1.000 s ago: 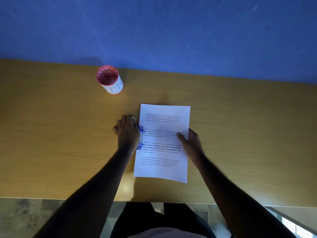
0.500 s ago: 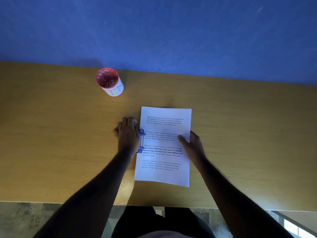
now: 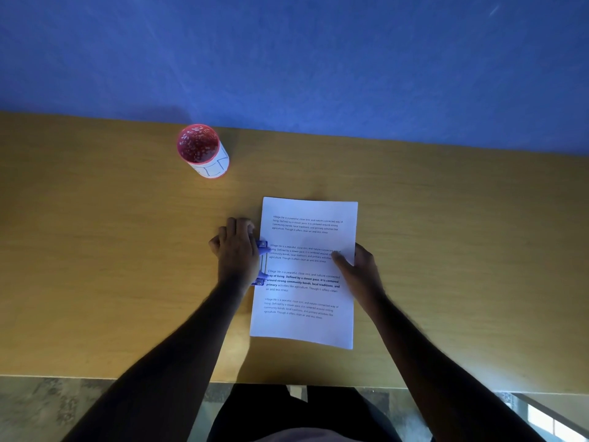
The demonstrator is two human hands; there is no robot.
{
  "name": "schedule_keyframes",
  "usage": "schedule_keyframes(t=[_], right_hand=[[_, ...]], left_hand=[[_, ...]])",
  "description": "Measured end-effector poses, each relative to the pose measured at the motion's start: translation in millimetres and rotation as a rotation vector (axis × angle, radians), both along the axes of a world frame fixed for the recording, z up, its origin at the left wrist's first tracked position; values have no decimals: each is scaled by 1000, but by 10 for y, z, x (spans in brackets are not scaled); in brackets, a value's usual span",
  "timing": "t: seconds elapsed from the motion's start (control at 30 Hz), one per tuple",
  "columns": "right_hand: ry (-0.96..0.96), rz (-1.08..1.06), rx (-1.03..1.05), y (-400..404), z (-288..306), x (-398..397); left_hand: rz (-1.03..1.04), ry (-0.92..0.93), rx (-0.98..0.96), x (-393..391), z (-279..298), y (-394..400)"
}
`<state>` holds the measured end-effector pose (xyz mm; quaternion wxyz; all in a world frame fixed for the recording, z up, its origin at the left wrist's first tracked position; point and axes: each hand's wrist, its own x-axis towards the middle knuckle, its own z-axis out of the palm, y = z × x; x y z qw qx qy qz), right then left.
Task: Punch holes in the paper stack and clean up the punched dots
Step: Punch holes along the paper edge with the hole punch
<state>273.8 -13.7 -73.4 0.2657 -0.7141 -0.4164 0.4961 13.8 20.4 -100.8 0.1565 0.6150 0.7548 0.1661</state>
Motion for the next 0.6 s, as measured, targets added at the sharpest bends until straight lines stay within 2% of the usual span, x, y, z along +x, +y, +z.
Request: schedule_keyframes(t=[0.6], right_hand=[[-49,25,-8,35,-26,5]], left_hand=[[-22,23,24,-19,-50,-6]])
